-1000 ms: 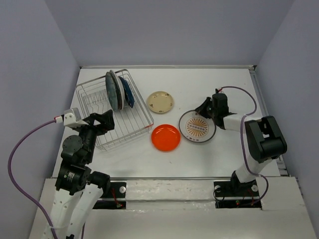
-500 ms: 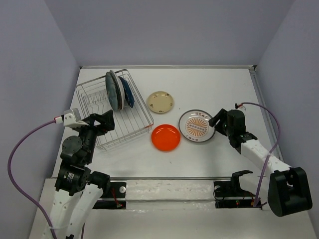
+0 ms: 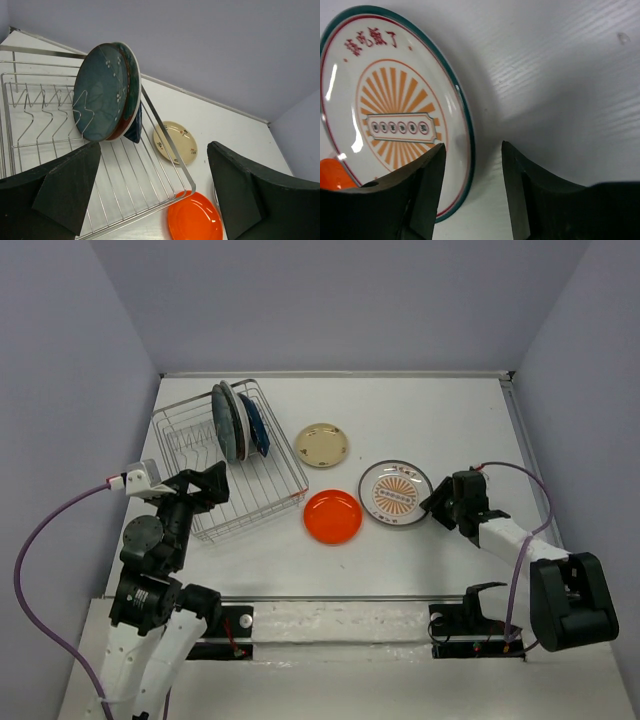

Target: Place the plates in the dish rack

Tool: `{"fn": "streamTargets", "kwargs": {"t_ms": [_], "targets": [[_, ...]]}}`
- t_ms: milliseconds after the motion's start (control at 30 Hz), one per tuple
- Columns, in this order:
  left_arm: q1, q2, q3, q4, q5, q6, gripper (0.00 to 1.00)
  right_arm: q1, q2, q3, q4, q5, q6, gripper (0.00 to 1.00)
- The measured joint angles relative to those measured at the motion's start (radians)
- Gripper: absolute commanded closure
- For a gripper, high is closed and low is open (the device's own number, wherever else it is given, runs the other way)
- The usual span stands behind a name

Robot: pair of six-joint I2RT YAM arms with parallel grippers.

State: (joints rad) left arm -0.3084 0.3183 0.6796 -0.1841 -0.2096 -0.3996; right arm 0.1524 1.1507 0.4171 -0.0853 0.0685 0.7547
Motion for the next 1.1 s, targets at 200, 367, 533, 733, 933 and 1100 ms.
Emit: {"fn": "streamTargets", "kwargs": {"t_ms": [200,367,533,733,933,1100], "targets": [[-0.006,-0.002,0.0,0.0,0.0,0.0,0.01,-0.018,0.124,0.006,0.151,-0.076,0.068,0.93],[-0.01,-0.001,0.0,0.0,0.001,0.001,0.01,-0.02,0.009,0.0,0.179,-0.072,0.1,0.93],[-0.01,0.012,0.0,0.0,0.008,0.002,0.01,-0.021,-0.227,-0.016,0.062,0.01,0.038,0.93],[-0.002,0.042,0.0,0.001,0.019,0.001,0.01,0.058,-0.323,0.187,-0.074,0.065,-0.053,0.93],[0.045,0.066,0.0,-0.001,-0.009,-0.002,0.01,0.468,-0.082,0.598,-0.061,0.249,-0.167,0.93],[0.087,0.08,0.0,-0.035,-0.1,-0.015,0.04,0.701,0.296,1.018,-0.011,0.351,-0.275,0.93]]}}
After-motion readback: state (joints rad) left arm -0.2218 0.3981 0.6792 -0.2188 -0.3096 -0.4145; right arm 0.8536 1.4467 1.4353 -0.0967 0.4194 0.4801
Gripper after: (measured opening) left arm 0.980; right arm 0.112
